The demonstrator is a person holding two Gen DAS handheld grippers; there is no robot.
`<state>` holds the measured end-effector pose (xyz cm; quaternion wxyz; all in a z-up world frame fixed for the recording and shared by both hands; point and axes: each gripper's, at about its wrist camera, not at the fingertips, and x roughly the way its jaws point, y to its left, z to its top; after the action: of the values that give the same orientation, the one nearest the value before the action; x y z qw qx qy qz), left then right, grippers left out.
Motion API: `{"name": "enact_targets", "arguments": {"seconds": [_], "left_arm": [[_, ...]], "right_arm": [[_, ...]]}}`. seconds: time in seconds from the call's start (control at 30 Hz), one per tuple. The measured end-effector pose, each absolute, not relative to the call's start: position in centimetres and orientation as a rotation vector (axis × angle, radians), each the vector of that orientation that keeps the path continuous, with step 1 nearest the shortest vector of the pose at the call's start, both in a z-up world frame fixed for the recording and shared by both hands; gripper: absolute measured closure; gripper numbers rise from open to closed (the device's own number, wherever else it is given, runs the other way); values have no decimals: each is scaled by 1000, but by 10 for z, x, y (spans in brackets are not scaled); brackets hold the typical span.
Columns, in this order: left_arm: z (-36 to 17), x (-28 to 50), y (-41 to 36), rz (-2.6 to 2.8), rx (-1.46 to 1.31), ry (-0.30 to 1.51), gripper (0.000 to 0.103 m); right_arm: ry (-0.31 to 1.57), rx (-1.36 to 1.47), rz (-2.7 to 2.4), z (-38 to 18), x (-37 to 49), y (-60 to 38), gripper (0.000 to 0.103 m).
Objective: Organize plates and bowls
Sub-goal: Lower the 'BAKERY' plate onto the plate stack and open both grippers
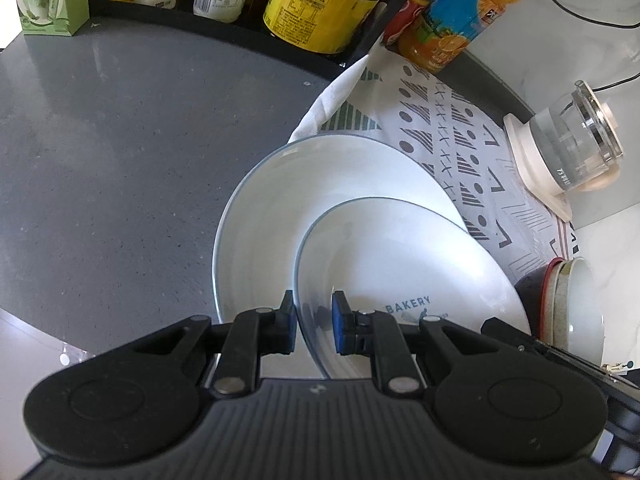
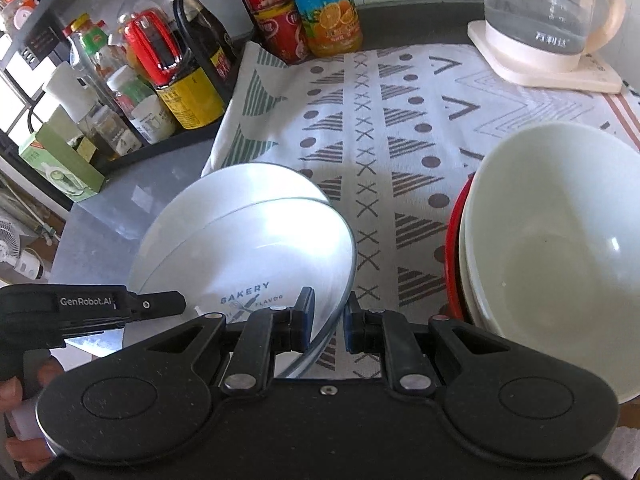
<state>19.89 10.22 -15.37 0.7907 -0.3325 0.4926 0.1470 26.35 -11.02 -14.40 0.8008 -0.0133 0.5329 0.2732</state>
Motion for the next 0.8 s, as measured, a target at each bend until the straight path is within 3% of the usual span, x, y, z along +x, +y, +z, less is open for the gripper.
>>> {"name": "enact_targets", "arguments": {"seconds": [0.5,0.8], "left_arm": [[-168,209,110,309,-718,1100,85],[-140,207,121,328,-602,1058,75]], "right_arm": [[1175,-40,551,-164,275,-97,87],[1155,-77,524,-169,274,-84,78]]}}
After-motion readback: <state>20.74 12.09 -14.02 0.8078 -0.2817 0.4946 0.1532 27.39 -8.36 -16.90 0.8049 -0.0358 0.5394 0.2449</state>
